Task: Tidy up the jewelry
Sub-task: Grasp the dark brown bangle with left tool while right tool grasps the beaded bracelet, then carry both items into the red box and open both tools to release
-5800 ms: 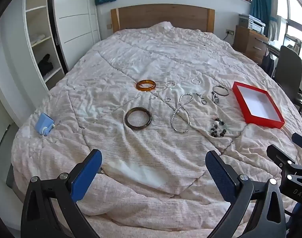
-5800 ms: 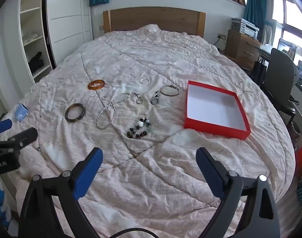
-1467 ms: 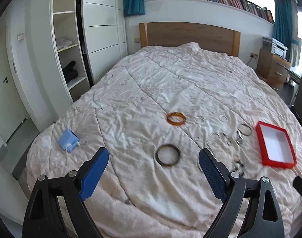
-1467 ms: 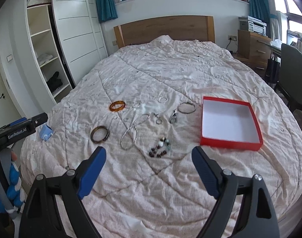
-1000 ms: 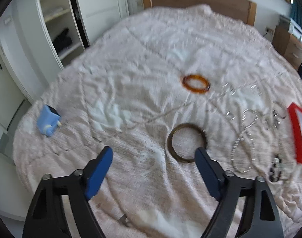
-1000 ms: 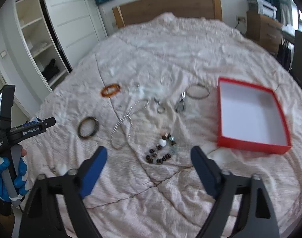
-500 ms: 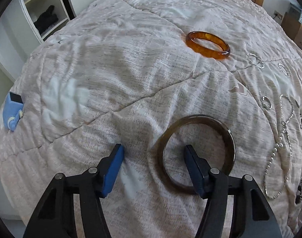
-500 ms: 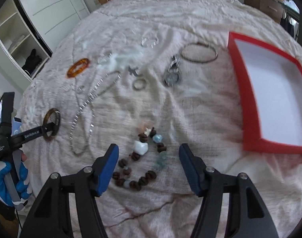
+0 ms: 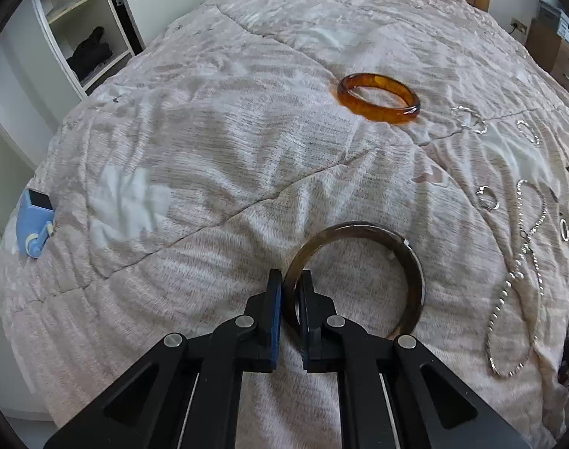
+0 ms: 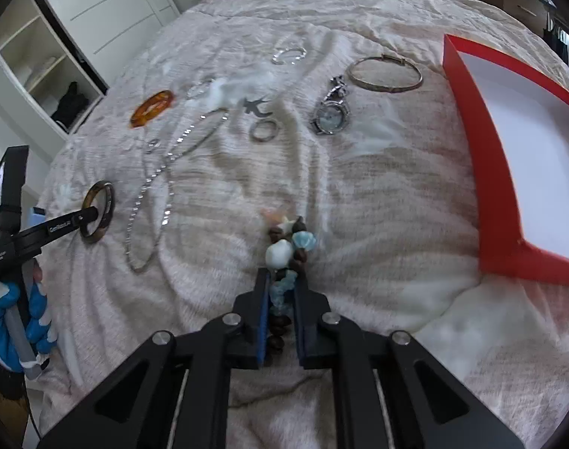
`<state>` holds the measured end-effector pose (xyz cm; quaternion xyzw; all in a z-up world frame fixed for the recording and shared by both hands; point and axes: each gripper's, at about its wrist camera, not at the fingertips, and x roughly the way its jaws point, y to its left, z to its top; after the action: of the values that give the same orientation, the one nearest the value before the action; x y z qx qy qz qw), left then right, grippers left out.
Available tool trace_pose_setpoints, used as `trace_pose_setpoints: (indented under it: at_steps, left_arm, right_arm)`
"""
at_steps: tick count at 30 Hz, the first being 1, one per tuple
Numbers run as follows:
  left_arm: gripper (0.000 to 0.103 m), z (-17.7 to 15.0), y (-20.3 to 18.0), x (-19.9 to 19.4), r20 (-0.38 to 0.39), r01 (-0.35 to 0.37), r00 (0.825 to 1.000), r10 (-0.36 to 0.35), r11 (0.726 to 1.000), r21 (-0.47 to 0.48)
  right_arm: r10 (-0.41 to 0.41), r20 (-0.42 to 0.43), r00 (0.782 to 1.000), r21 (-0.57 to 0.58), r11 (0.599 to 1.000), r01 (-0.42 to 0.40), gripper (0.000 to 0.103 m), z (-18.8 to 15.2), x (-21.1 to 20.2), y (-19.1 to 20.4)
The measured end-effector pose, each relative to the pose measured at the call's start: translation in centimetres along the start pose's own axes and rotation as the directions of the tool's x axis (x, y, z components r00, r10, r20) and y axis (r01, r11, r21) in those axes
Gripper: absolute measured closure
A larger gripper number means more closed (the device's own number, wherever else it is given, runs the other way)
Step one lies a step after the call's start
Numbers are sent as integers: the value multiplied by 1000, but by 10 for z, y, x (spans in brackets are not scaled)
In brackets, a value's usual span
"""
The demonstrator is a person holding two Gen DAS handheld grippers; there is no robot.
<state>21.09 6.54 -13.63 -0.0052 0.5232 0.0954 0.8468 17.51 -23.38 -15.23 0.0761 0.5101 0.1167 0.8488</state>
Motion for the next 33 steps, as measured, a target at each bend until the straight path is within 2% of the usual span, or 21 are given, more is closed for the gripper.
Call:
trace_pose_setpoints:
  at_steps: [9,16,23,30,33]
  left_arm:
    - [95,-8,17,-50,52,-15,999,16,1000,-20]
    - [95,-12,2,-92,103,15,995,-16,1000,9]
    - [95,-6,-67,-128,139,99,984,-113,990,104]
    - [95,3,-170,-154,114,252,954,-278,947,200]
    - [95,4,-217,-157,92,279,946,-311,926,256]
  right_arm:
    - [-13,68,998,-61,998,17,93,-10,-46,17]
    - [-28,155,987,-76,996,40,93,-12,-92,18]
    - [-75,239,968,-28,996,84,93,-6,-134,-18]
    - [-157,280,947,20,987,158,93,12,-156,-82]
    - [-179,281,943,35,984,176,93,21,-153,-108]
